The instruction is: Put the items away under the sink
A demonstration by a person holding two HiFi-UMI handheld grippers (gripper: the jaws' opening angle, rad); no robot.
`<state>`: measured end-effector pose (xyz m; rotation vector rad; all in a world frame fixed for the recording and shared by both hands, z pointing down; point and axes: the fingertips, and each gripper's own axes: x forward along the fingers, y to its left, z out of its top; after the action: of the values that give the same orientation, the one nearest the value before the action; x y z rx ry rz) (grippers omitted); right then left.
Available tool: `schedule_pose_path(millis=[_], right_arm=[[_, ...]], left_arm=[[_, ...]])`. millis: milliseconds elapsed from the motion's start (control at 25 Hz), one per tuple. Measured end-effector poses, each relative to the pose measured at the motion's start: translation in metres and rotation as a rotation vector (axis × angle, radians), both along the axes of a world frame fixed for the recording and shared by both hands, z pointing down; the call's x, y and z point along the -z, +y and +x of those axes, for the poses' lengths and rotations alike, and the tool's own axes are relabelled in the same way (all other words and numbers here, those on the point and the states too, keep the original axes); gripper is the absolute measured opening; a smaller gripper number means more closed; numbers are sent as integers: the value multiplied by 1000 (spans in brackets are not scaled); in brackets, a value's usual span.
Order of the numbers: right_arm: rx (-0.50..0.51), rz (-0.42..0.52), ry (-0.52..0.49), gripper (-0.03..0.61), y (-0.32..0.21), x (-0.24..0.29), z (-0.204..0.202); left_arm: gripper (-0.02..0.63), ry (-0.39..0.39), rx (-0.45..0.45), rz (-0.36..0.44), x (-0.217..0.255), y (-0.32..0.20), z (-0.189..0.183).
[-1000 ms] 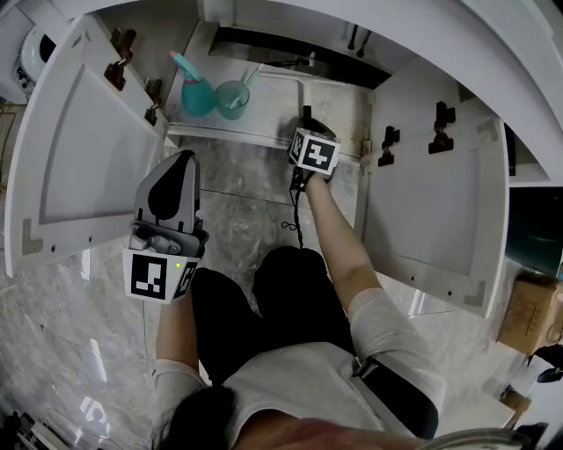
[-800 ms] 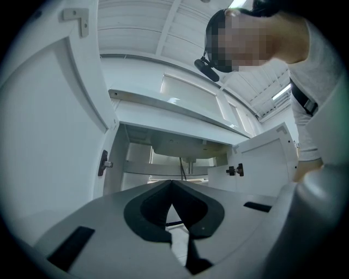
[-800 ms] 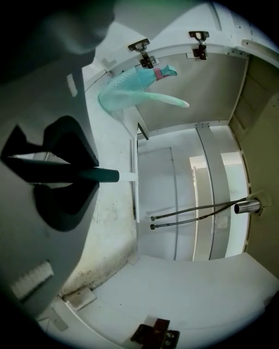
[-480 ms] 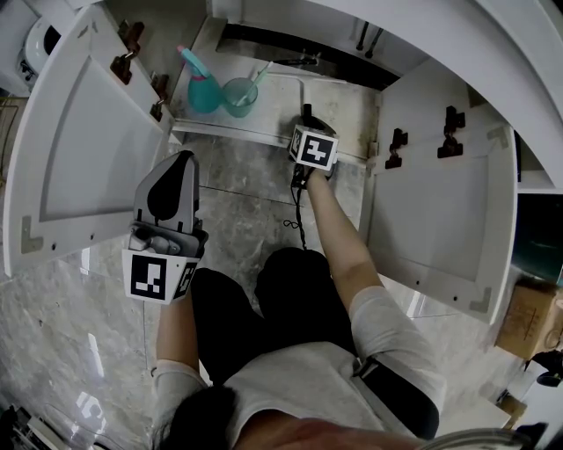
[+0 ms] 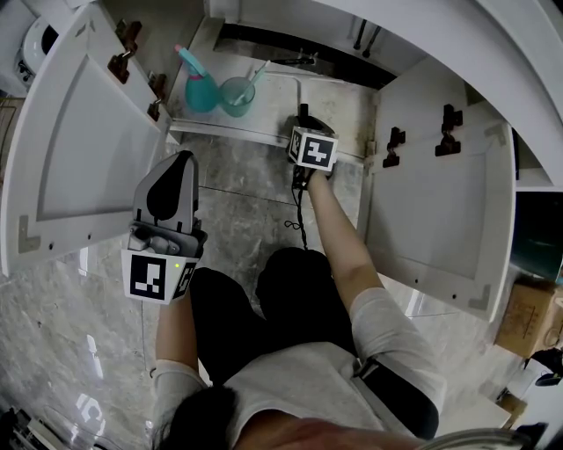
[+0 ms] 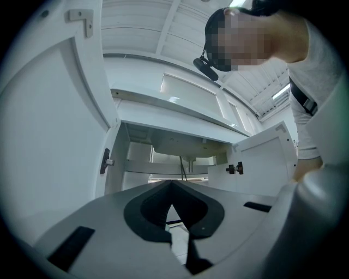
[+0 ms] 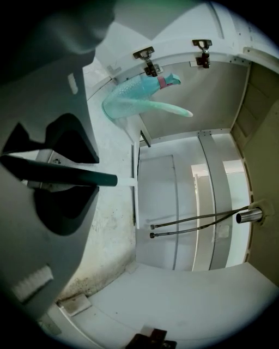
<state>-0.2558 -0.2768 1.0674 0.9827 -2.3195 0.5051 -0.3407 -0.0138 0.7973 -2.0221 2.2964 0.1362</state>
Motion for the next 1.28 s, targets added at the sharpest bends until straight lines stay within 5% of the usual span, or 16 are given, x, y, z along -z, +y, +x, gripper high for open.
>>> schedule_pose_path(millis=[360,520,640,920,1280], right_arm=[[64,82,-42,138,16,31,13],[97,153,-40,11,30,61,23],[144,183,-73,11,45,91,26],[178,202,-189,11,80,188,37],[180,206,-188,11,125,318,68]], left_arm=[[7,54,-20,-37,-3,-7,7],[6,85,-35,-74,11,-8,11],[6,93,-34,-86,28,-5,13],[7,118,-21,-114,93,7,20],[8,118,32,-134,216,32,33]])
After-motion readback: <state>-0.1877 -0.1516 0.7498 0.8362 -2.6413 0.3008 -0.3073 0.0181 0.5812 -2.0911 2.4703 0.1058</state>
